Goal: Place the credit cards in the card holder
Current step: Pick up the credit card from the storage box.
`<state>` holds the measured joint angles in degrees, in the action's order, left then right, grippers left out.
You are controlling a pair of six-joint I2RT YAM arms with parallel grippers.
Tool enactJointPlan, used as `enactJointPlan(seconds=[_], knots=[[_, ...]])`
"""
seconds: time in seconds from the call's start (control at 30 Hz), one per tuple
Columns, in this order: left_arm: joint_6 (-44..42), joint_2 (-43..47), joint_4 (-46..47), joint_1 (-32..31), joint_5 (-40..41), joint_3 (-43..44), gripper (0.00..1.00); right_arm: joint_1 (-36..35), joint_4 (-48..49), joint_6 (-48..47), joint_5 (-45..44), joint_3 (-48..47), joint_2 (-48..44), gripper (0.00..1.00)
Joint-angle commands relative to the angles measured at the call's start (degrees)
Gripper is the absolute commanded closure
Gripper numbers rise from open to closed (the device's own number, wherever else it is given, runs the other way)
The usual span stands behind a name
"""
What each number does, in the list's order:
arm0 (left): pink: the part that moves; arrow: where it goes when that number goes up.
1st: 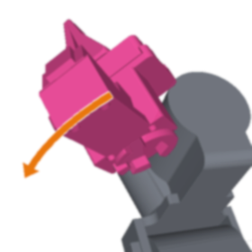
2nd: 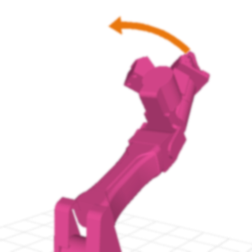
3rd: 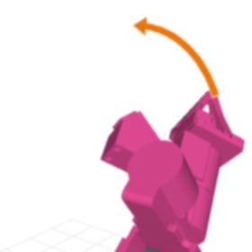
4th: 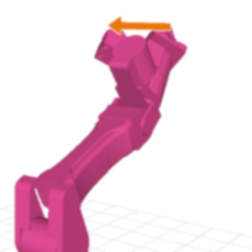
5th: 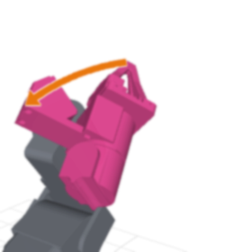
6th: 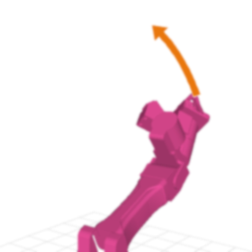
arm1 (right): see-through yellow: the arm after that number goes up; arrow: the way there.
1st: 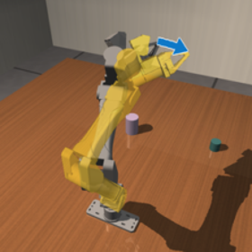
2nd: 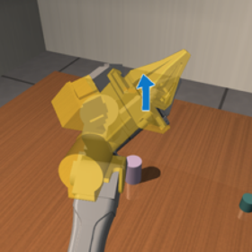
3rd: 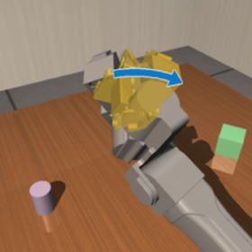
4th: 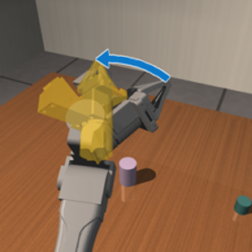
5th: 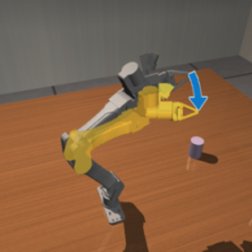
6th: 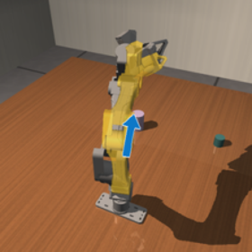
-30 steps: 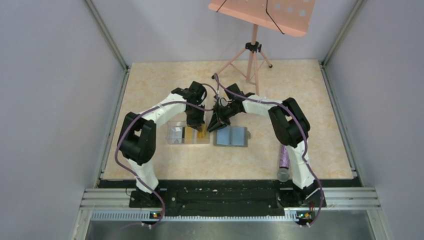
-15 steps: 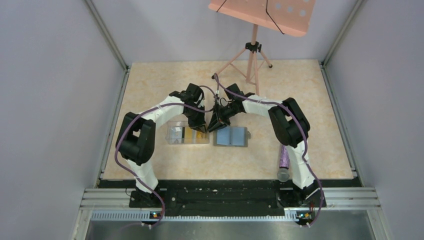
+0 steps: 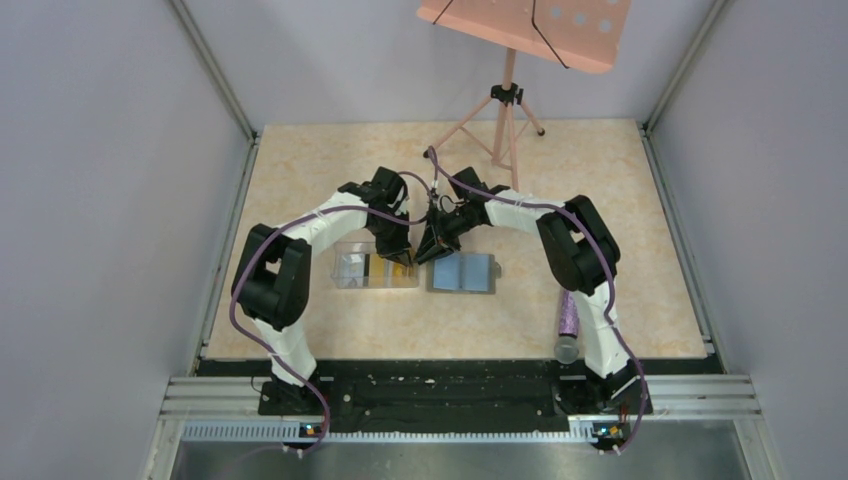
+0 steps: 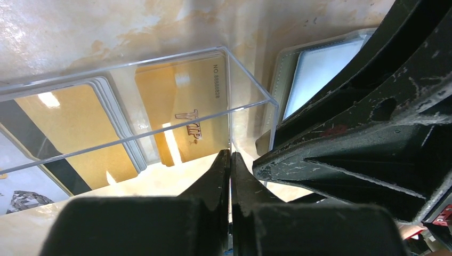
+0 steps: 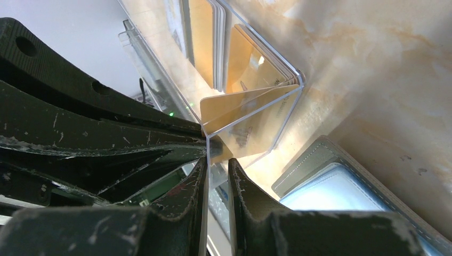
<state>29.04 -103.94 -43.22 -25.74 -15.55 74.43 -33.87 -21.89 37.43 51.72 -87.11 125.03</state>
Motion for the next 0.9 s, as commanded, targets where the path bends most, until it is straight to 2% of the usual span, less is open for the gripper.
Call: enactJointPlan(seconds=[0.0, 0.5, 0.63, 0.77, 0.87], knots=[[0.52, 0.73, 0.89, 0.07, 0.28, 0.56, 1.00, -0.24, 1.88, -1.64, -0.07, -1.47, -0.37, 0.94], [1.75, 4.29, -2.18, 0.55, 1.53, 2.70, 0.99, 0.10, 1.89, -2.30, -0.31, -1.13, -0.95, 0.91], [1.18, 3.83, -3.47, 0.69, 3.38, 2.34, 0.73, 0.07, 1.87, -2.46, -0.22, -1.05, -0.93, 0.90], [0.06, 3.34, -6.13, 0.81, 7.34, 2.60, 0.62, 0.14, 1.90, -2.52, -0.17, -1.01, -0.94, 0.89], [-0.78, 2.85, -7.49, 0.78, 10.22, 2.83, 0.59, 0.16, 1.85, -2.62, -0.13, -0.86, -0.97, 0.89]])
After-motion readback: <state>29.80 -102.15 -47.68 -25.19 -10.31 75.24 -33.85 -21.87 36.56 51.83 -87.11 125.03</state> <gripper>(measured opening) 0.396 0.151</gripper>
